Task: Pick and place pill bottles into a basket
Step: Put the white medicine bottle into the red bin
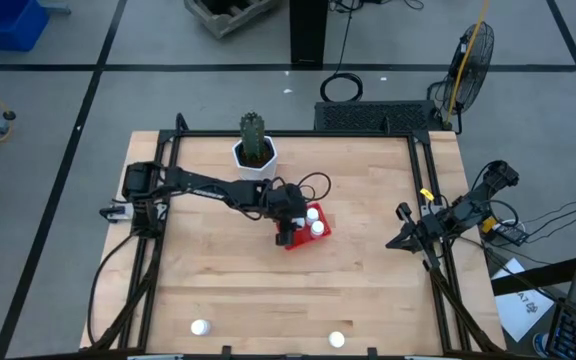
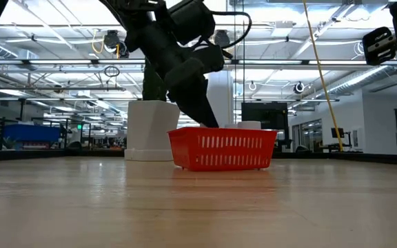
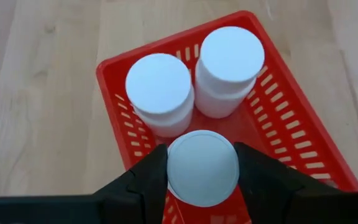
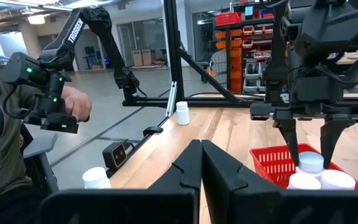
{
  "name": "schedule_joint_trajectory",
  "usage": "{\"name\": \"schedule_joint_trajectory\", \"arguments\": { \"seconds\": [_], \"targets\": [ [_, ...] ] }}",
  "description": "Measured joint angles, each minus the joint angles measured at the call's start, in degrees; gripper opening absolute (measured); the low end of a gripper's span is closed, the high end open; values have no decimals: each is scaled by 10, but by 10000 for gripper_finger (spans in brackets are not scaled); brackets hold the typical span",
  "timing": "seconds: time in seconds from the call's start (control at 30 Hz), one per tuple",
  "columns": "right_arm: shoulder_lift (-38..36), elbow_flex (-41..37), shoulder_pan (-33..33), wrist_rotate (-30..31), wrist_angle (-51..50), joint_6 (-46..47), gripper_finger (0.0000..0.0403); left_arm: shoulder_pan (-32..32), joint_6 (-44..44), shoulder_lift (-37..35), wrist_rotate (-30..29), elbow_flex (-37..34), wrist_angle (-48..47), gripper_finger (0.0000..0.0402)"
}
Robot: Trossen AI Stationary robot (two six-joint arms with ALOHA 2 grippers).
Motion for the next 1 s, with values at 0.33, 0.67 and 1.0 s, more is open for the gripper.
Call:
{"name": "schedule_joint_trajectory", "arguments": {
  "seconds": [0.33,0.67,1.0],
  "targets": [
    [0,0,0,0,0,0,0,1,-1,2,-15,-1,-2,209],
    [0,0,0,0,0,0,0,1,-7,-1,-16,-1,-2,211],
    [0,0,0,0,0,0,0,0,-8,-8,-31,-1,-11,212]
  ]
}}
